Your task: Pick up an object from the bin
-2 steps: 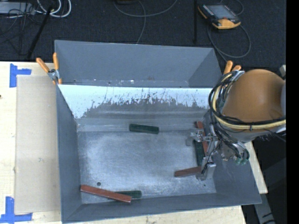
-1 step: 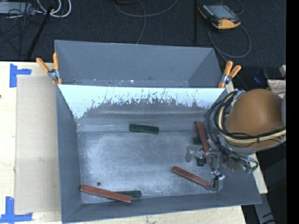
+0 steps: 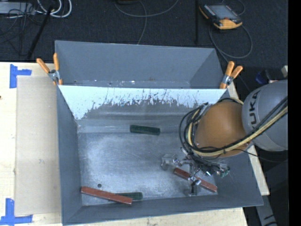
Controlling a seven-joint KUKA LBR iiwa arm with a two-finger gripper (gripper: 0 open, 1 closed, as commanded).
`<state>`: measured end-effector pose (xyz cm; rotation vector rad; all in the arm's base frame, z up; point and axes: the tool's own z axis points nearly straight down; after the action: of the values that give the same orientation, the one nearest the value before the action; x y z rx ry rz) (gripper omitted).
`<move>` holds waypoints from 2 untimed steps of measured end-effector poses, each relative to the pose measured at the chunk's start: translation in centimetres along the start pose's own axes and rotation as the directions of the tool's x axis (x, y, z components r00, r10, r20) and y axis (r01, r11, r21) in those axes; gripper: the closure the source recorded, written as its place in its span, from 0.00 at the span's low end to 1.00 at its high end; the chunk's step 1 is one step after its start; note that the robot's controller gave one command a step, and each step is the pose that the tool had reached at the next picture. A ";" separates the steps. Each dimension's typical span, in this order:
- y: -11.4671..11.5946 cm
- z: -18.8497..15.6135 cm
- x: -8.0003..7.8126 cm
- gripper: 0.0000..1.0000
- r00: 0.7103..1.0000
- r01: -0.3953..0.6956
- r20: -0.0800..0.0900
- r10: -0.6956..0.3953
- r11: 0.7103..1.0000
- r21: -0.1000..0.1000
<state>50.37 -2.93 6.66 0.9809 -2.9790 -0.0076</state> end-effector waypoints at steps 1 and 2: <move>-6.4 -0.3 0.8 0.00 0.982 -0.189 0.006 0.189 0.982 0.008; -6.1 -0.2 0.9 1.00 0.982 -0.191 0.000 0.191 0.982 0.002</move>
Offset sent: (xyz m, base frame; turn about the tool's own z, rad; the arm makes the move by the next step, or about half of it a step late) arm 0.0309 -0.0541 0.0034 0.1876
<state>53.32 -8.36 6.86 0.6913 -3.0592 -0.0042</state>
